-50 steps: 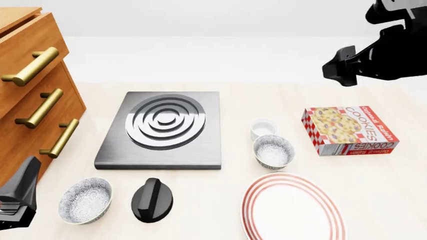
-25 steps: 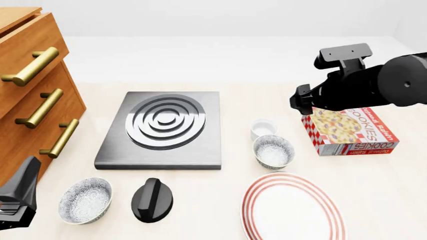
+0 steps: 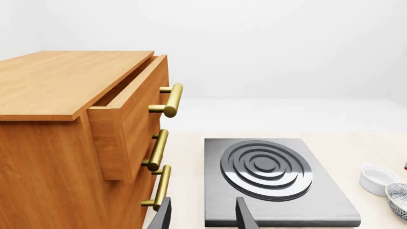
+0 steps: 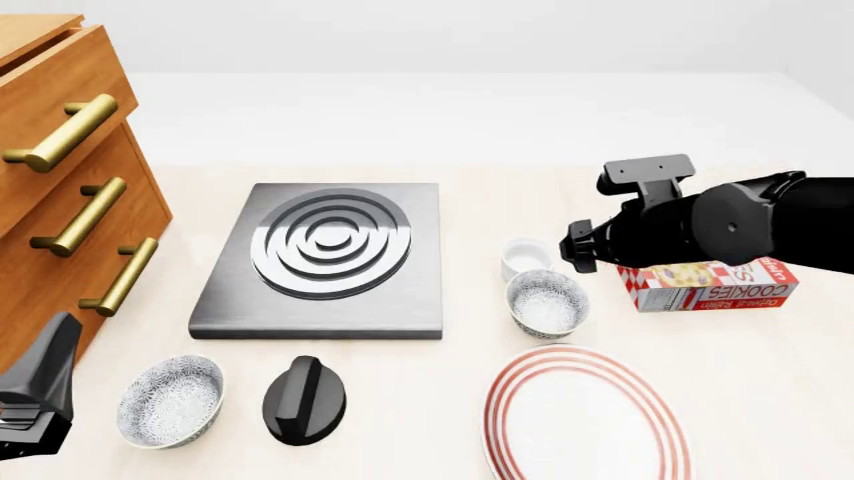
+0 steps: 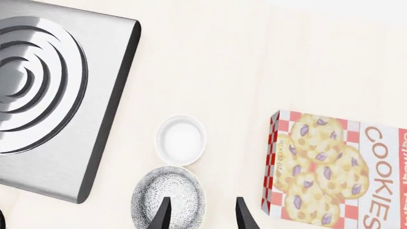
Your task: Pick the akita bowl between the plate and the ramekin and place it on the plate.
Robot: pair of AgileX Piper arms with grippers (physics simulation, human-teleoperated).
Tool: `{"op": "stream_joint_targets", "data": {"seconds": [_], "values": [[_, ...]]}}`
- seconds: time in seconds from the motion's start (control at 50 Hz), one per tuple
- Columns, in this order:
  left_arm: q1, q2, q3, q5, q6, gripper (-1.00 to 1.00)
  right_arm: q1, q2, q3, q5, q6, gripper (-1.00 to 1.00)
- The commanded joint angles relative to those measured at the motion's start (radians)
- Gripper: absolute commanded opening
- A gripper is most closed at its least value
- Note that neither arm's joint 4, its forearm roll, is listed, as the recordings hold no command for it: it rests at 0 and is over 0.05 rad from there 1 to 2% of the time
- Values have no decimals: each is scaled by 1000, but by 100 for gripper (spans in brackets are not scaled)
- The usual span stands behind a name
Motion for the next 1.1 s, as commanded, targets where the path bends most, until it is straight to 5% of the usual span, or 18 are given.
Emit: {"op": "stream_joint_targets", "data": {"seconds": [0.02, 0.36, 0.64, 1.1], "values": [[0, 0, 0, 0, 0, 100, 1, 63, 21, -55, 38, 100], [0, 0, 0, 0, 0, 100, -8, 108, 88, -148, 73, 100], [0, 0, 0, 0, 0, 100, 4, 109, 174, -228, 182, 100], [0, 0, 0, 0, 0, 100, -12, 157, 197, -284, 164, 100]]}}
